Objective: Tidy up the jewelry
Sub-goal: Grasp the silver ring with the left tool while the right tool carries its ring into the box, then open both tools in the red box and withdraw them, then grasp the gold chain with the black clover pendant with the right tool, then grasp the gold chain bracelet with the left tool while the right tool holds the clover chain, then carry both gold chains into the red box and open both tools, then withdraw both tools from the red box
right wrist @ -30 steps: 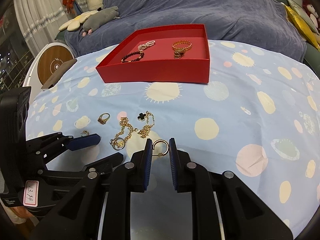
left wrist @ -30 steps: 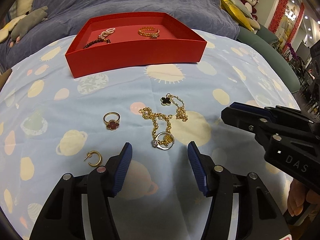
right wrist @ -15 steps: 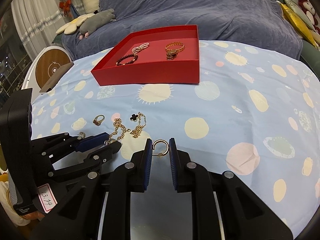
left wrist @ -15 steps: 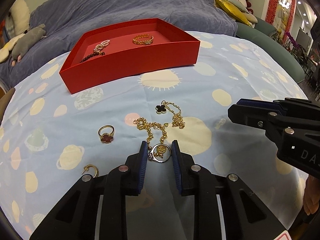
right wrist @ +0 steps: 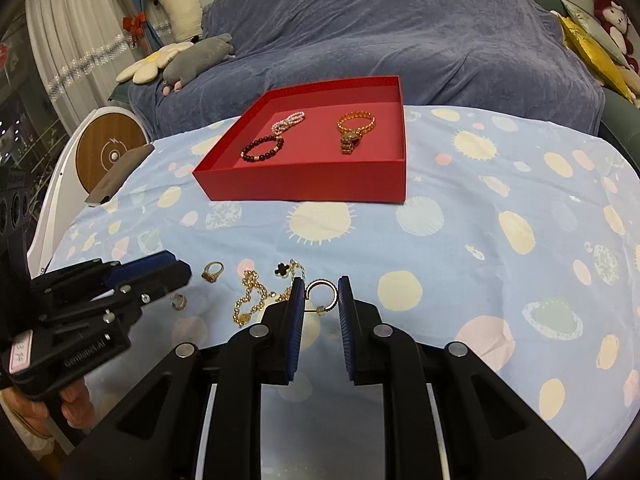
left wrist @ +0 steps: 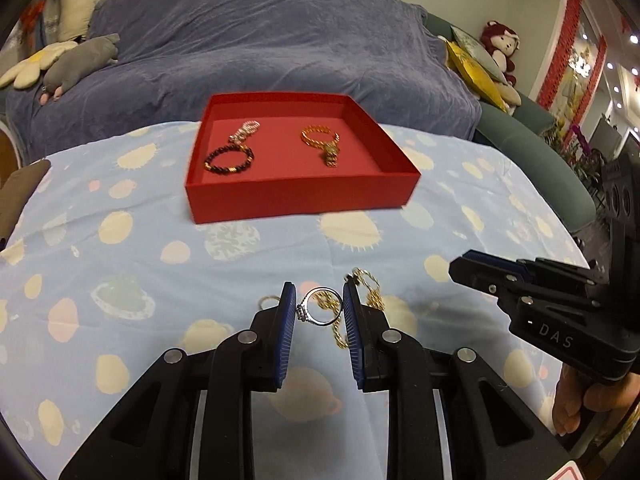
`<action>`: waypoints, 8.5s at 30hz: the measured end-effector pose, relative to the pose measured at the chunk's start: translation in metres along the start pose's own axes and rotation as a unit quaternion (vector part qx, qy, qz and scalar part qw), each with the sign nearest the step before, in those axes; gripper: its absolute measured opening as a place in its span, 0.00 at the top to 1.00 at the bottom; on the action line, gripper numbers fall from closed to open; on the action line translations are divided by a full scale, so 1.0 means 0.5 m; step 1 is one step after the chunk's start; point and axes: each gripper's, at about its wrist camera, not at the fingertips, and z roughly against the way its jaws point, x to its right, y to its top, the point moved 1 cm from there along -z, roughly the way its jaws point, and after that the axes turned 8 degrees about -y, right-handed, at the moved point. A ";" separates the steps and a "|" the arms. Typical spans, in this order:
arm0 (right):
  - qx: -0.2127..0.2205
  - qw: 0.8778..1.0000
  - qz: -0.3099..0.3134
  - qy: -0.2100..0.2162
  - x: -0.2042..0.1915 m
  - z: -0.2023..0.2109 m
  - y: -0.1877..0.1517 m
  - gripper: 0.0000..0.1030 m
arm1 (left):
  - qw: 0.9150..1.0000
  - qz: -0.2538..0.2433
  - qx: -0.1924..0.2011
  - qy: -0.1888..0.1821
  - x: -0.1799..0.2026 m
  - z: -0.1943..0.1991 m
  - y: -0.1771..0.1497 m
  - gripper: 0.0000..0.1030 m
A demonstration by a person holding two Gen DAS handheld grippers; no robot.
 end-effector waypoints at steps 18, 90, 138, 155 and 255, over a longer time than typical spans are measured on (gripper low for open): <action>0.037 0.999 -0.013 -0.004 -0.030 -0.057 0.166 0.84 | 0.999 0.035 0.035 0.018 -0.078 -0.029 0.167 0.79; -0.050 0.998 0.044 -0.009 -0.051 -0.111 -0.051 0.64 | 0.994 0.035 -0.019 0.099 -0.082 -0.020 -0.004 0.27; -0.027 0.999 -0.005 -0.029 0.043 -0.031 -0.036 0.96 | 0.995 -0.038 -0.081 0.047 0.064 -0.156 -0.051 0.39; -0.030 0.999 -0.008 -0.027 0.050 -0.031 -0.041 0.96 | 0.994 -0.057 -0.066 0.060 0.063 -0.161 -0.056 0.88; 0.035 0.998 -0.054 -0.002 0.006 0.036 0.070 0.54 | 0.995 0.051 -0.007 0.083 -0.094 0.005 0.048 0.28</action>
